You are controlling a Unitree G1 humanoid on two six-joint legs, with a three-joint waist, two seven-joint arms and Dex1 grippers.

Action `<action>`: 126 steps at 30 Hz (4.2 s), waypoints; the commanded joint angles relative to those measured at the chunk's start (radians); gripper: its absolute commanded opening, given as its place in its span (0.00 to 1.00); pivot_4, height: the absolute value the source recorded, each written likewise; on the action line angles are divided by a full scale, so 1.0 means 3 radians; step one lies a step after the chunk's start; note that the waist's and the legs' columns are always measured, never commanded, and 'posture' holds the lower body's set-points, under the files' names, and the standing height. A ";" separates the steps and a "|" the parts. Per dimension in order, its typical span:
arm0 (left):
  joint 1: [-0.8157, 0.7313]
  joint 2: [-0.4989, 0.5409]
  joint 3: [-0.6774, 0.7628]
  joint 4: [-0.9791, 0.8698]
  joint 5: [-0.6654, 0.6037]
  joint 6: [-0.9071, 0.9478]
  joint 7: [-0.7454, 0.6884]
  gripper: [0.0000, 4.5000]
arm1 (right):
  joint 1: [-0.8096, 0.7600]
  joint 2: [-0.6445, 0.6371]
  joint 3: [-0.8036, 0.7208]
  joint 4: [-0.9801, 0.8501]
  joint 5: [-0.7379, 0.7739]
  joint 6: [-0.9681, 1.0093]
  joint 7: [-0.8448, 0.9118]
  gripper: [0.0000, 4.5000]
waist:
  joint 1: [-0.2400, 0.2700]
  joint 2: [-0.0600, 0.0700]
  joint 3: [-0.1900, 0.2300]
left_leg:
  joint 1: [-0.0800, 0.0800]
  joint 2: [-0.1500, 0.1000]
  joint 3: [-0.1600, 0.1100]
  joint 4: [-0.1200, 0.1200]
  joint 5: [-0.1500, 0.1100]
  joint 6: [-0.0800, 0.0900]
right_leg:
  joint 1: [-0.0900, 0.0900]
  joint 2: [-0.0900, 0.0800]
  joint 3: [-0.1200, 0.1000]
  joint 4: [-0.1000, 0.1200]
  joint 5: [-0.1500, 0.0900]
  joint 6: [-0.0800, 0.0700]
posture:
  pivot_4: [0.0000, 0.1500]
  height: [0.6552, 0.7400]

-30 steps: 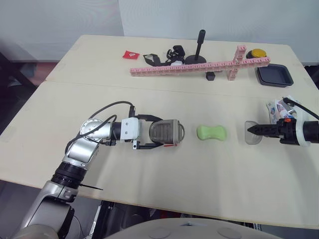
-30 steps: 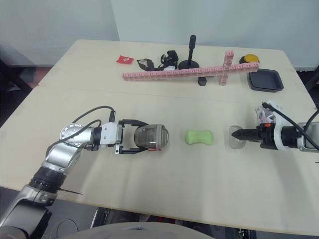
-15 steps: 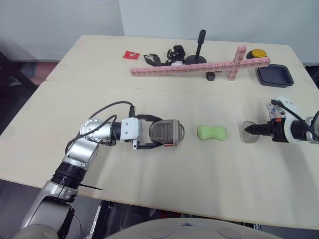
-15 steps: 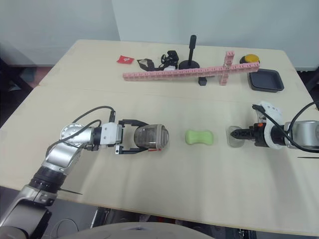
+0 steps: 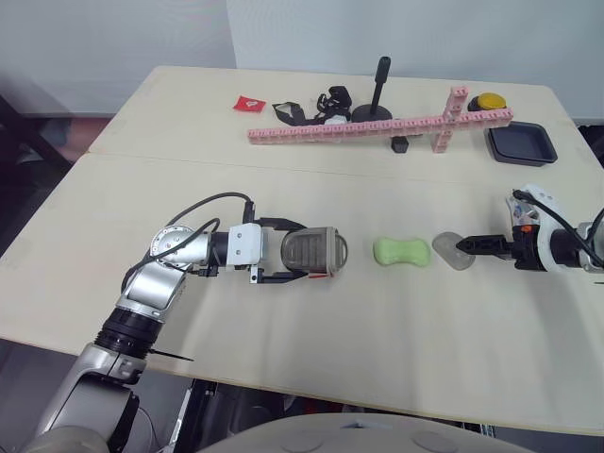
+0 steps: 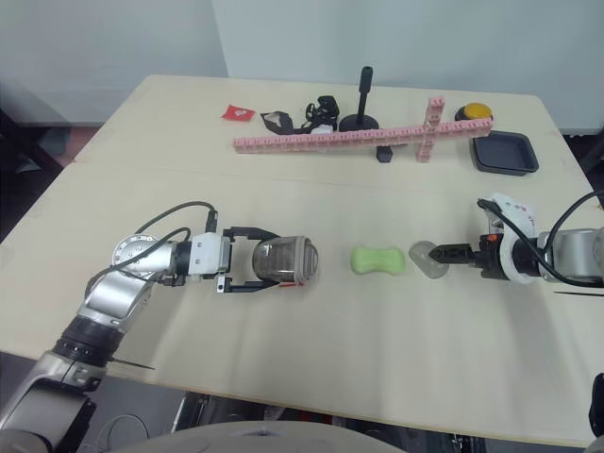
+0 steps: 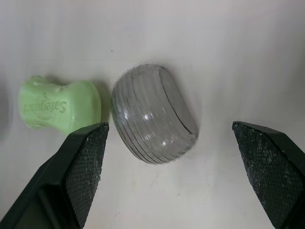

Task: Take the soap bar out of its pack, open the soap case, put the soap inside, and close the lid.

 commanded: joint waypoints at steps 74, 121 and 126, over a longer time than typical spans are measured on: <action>-0.1363 0.0250 -0.0714 -0.0266 0.0847 0.1896 -0.0312 0.77 | 0.2742 0.1526 0.0188 -0.0947 -0.1888 -0.5750 0.2493 1.00 | -0.0206 -0.0001 -0.0003 | -0.0016 0.0007 0.0001 0.0048 -0.0014 0.0053 | -0.0018 -0.0014 -0.0017 0.0030 -0.0011 -0.0018 | 1.00 0.92; -0.1042 0.0490 -0.0373 0.0642 0.0566 0.0870 -0.0553 1.00 | 0.2639 0.1450 0.0226 -0.0894 -0.1966 -0.5717 0.2545 1.00 | -0.0196 -0.0001 -0.0003 | -0.0016 0.0002 0.0001 0.0047 -0.0014 0.0059 | -0.0017 -0.0019 -0.0019 0.0029 -0.0011 -0.0018 | 1.00 0.92; -0.1048 0.0524 -0.0303 0.0634 0.0521 0.0833 -0.0595 1.00 | 0.2680 0.1418 0.0193 -0.0922 -0.1949 -0.5749 0.2599 1.00 | -0.0196 -0.0001 -0.0003 | -0.0016 0.0002 0.0001 0.0047 -0.0014 0.0059 | -0.0017 -0.0019 -0.0019 0.0029 -0.0011 -0.0018 | 1.00 0.92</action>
